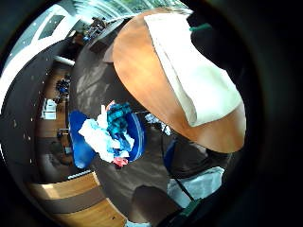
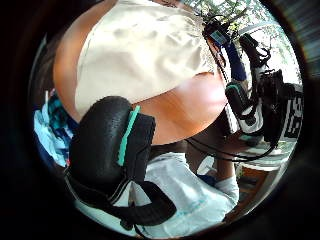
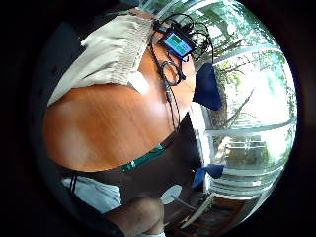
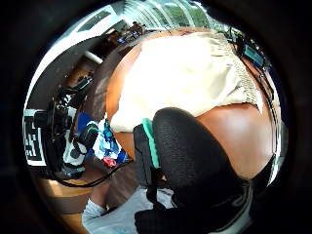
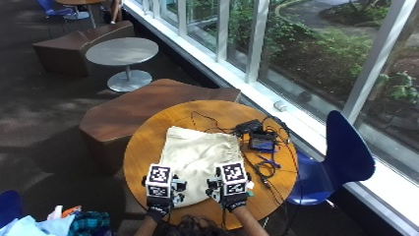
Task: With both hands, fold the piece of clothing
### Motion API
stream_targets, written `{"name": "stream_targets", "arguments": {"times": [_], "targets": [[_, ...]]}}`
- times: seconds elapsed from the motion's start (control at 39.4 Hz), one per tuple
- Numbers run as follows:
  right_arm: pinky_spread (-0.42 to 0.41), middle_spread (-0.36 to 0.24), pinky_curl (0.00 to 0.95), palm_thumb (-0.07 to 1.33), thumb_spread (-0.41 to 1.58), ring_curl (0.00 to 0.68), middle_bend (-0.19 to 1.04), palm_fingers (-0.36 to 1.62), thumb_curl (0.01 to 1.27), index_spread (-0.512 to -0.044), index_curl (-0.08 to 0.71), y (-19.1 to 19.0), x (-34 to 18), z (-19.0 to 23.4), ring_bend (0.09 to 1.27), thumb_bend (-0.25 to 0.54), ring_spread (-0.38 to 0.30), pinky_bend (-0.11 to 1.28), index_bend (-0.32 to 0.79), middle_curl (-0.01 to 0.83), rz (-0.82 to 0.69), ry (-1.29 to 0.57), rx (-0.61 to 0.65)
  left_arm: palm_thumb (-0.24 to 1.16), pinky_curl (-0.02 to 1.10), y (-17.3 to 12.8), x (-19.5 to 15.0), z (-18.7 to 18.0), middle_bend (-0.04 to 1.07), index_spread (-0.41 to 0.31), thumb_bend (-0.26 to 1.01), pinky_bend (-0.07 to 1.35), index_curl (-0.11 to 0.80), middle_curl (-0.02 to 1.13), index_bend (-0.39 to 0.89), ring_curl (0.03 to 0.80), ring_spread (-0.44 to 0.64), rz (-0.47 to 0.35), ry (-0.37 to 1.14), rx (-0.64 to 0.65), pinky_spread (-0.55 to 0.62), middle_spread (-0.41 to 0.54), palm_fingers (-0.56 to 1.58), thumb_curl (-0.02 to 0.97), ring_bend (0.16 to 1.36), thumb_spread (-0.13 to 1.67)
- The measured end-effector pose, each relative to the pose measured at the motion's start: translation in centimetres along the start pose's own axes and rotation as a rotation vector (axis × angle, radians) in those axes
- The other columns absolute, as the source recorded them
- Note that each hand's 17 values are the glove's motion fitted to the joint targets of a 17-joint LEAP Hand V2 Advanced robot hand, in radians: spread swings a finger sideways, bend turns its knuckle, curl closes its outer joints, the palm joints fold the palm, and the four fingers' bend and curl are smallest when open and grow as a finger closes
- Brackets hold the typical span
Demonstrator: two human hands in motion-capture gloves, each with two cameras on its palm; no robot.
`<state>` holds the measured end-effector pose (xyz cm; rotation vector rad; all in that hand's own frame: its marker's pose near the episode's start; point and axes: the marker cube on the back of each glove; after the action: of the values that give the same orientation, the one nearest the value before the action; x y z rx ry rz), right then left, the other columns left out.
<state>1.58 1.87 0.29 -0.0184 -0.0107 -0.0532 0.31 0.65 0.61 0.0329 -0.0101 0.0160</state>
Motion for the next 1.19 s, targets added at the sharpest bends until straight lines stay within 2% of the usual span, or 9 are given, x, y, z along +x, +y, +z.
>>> {"name": "stream_targets", "arguments": {"times": [0.25, 0.38, 0.61, 0.71, 0.74, 0.86, 0.94, 1.07, 1.19], "targets": [[0.247, -0.023, 0.333, 0.34, 1.19, 0.237, 0.19, 0.23, 0.28, -0.355, 0.217, -2.2, 4.0, 6.3, 0.35, 0.011, 0.156, 0.51, 0.09, 0.293, 0.040, 0.103, -0.086, 0.17, 0.33, -1.4, 0.2, 7.4, 0.18, -0.063, -0.03, 0.62, 0.209, 0.35, 0.07, 0.303, 0.16, 0.054, -0.067, -0.165, 0.22, 0.045, 0.28, 0.250, 0.57, 1.12], [0.214, -0.018, 0.346, 0.45, 1.19, 0.250, 0.19, 0.22, 0.31, -0.348, 0.207, -3.9, 5.1, 8.7, 0.37, 0.042, 0.125, 0.54, 0.10, 0.303, -0.058, 0.045, -0.034, 0.16, 0.34, -2.3, 0.4, 9.9, 0.19, -0.042, -0.03, 0.66, 0.191, 0.36, 0.07, 0.311, 0.17, 0.118, -0.030, -0.144, 0.21, 0.064, 0.24, 0.261, 0.60, 1.08], [0.096, -0.125, 0.327, 0.62, 1.24, 0.258, 0.20, 0.43, 0.35, -0.369, 0.254, -6.3, 6.1, 11.4, 0.39, 0.097, -0.063, 0.48, 0.18, 0.318, -0.133, 0.099, 0.041, 0.16, 0.32, -4.5, 0.5, 11.5, 0.18, -0.093, -0.02, 0.61, 0.252, 0.36, 0.18, 0.299, 0.06, 0.181, -0.023, 0.203, 0.14, -0.010, 0.47, 0.268, 0.61, 1.09], [0.037, -0.194, 0.314, 0.69, 1.27, 0.272, 0.21, 0.65, 0.36, -0.373, 0.286, -7.3, 6.3, 11.5, 0.42, 0.118, -0.158, 0.43, 0.21, 0.331, -0.135, 0.151, 0.150, 0.29, 0.31, -5.7, 0.7, 9.8, 0.24, -0.163, 0.05, 0.54, 0.303, 0.37, 0.27, 0.292, -0.09, 0.192, -0.108, 0.450, 0.03, -0.126, 0.83, 0.289, 0.59, 1.16], [0.029, -0.202, 0.312, 0.69, 1.27, 0.270, 0.20, 0.64, 0.35, -0.376, 0.290, -7.5, 6.4, 11.4, 0.41, 0.113, -0.167, 0.42, 0.21, 0.330, -0.140, 0.162, 0.190, 0.31, 0.30, -5.6, 0.5, 9.3, 0.25, -0.177, 0.06, 0.53, 0.312, 0.38, 0.28, 0.288, -0.12, 0.188, -0.143, 0.479, 0.00, -0.148, 0.88, 0.292, 0.57, 1.17], [-0.109, -0.257, 0.313, 0.80, 1.26, 0.284, 0.19, 1.06, 0.37, -0.365, 0.334, -6.4, 6.7, 9.1, 0.42, 0.152, -0.273, 0.42, 0.29, 0.339, -0.171, 0.266, 0.295, 0.51, 0.31, -4.7, 0.1, 7.6, 0.34, -0.244, 0.14, 0.44, 0.340, 0.42, 0.25, 0.324, -0.27, 0.181, -0.160, 0.501, -0.14, -0.246, 1.17, 0.331, 0.60, 1.20], [-0.178, -0.280, 0.329, 0.84, 1.24, 0.306, 0.21, 1.17, 0.38, -0.355, 0.358, -4.3, 6.4, 6.5, 0.43, 0.151, -0.306, 0.43, 0.27, 0.355, -0.205, 0.313, 0.323, 0.57, 0.33, -3.4, -1.5, 5.2, 0.36, -0.272, 0.15, 0.43, 0.354, 0.45, 0.22, 0.348, -0.32, 0.168, -0.124, 0.464, -0.20, -0.284, 1.23, 0.346, 0.62, 1.18], [-0.250, -0.300, 0.349, 0.88, 1.22, 0.340, 0.27, 1.27, 0.38, -0.349, 0.381, -0.2, 5.7, 1.7, 0.46, 0.142, -0.337, 0.41, 0.22, 0.391, -0.273, 0.315, 0.246, 0.64, 0.35, 0.8, -2.1, 1.2, 0.37, -0.297, 0.15, 0.43, 0.374, 0.46, 0.19, 0.368, -0.37, 0.226, 0.118, 0.181, -0.25, -0.319, 1.26, 0.361, 0.63, 1.16], [-0.293, -0.313, 0.352, 0.89, 1.19, 0.360, 0.33, 1.33, 0.38, -0.355, 0.389, -0.1, 6.2, -1.5, 0.50, 0.114, -0.355, 0.40, 0.18, 0.414, -0.327, 0.112, 0.141, 0.68, 0.36, 1.3, -3.3, -2.5, 0.37, -0.313, 0.13, 0.41, 0.388, 0.47, 0.18, 0.385, -0.40, 0.240, 0.108, 0.056, -0.28, -0.338, 1.27, 0.371, 0.66, 1.13]]}}
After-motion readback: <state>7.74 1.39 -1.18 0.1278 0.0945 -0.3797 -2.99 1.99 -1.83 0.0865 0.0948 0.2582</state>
